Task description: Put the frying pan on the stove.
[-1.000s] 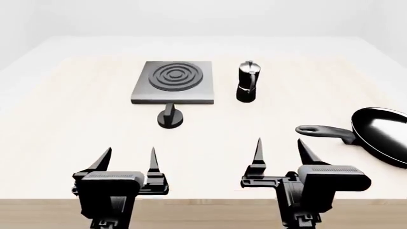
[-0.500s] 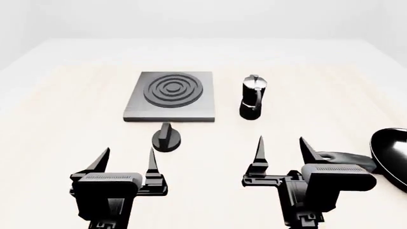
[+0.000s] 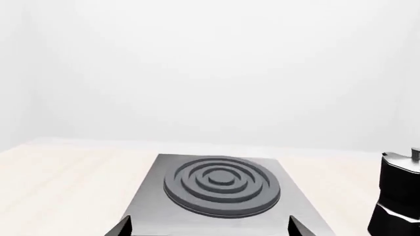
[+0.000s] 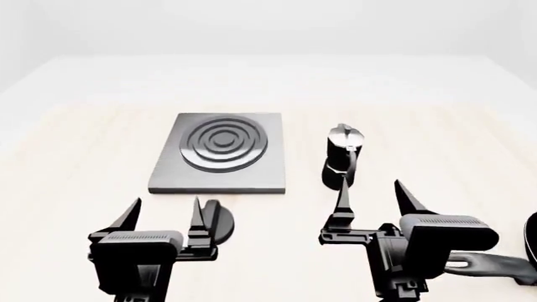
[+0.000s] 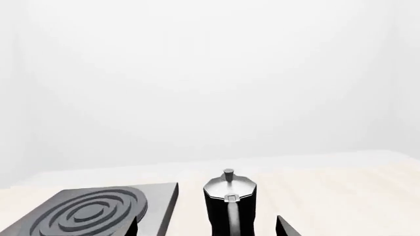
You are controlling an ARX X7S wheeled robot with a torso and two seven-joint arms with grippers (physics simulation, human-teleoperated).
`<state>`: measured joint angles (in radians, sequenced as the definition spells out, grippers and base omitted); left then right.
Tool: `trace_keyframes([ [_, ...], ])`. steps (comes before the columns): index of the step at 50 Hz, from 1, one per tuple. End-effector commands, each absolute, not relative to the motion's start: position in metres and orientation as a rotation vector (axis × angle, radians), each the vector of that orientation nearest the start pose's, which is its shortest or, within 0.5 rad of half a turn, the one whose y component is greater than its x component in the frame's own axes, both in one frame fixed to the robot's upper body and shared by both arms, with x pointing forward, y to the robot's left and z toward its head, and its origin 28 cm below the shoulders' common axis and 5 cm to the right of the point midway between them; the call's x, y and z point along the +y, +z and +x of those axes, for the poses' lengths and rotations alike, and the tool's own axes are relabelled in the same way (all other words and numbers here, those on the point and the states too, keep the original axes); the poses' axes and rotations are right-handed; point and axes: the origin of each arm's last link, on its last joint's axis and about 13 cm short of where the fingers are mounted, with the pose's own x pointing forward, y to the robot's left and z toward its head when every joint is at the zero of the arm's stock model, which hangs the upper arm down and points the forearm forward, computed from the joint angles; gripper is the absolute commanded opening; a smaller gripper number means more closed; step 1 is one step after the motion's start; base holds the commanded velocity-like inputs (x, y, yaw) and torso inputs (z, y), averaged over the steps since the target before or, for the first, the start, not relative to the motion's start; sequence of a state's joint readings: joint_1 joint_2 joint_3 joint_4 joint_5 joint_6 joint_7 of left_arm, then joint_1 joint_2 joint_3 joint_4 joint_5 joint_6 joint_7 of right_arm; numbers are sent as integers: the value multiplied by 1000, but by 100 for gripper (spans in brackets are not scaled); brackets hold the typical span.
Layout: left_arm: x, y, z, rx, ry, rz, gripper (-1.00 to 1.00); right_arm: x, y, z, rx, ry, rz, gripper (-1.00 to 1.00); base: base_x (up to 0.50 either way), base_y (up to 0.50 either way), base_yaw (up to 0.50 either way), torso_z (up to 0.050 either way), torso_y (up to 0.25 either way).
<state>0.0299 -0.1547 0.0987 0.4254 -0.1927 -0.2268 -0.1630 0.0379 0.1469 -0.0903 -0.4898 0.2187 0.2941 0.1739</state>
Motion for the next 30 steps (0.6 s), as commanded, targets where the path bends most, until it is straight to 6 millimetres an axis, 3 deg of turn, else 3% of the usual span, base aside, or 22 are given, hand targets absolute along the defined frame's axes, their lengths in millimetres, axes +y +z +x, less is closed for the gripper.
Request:
trace_keyframes([
  [1,208,81,197,-144,-9,-54,100,-97,101,208,-194,8,93,100,363,0,0,0,0],
  [20,212,80,199,-149,1,-64,100,-96,106,214,-192,-37,78,100,358,0,0,0,1],
  [30,211,79,200,-147,-6,-59,100,-102,115,216,-259,-309,98,100,25,0,0,0,0],
])
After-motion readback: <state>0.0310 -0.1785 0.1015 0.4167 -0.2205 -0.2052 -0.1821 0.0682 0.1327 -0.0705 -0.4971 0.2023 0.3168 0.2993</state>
